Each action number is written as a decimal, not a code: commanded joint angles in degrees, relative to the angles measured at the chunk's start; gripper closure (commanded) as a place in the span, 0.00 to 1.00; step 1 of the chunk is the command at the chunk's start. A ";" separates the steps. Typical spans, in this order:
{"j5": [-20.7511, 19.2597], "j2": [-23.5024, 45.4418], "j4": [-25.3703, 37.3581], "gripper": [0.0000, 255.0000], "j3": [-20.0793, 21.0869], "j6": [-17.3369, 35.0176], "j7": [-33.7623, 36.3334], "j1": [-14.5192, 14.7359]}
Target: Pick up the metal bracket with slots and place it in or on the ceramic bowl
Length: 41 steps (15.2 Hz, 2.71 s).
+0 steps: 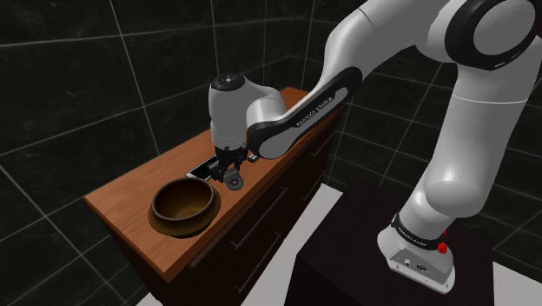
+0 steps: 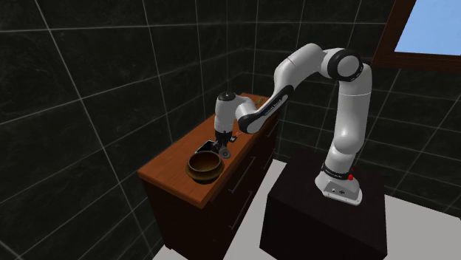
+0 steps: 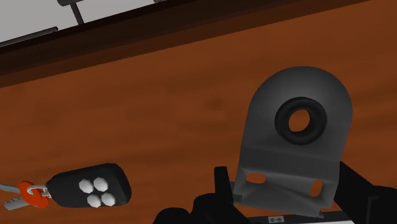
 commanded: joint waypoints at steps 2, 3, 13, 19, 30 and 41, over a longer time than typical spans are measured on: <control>0.00 0.00 0.00 1.00 0.00 0.00 0.00 0.00; 0.00 0.00 0.00 1.00 0.00 0.00 0.00 0.00; 5.12 -4.43 2.12 1.00 1.32 -5.13 -4.39 -0.95; 7.90 -6.89 4.17 1.00 1.77 -8.84 -6.89 -1.29; 11.59 -10.24 9.20 1.00 2.04 -16.12 -10.54 -1.56; 9.59 -6.76 18.65 1.00 4.83 -24.12 -5.69 1.82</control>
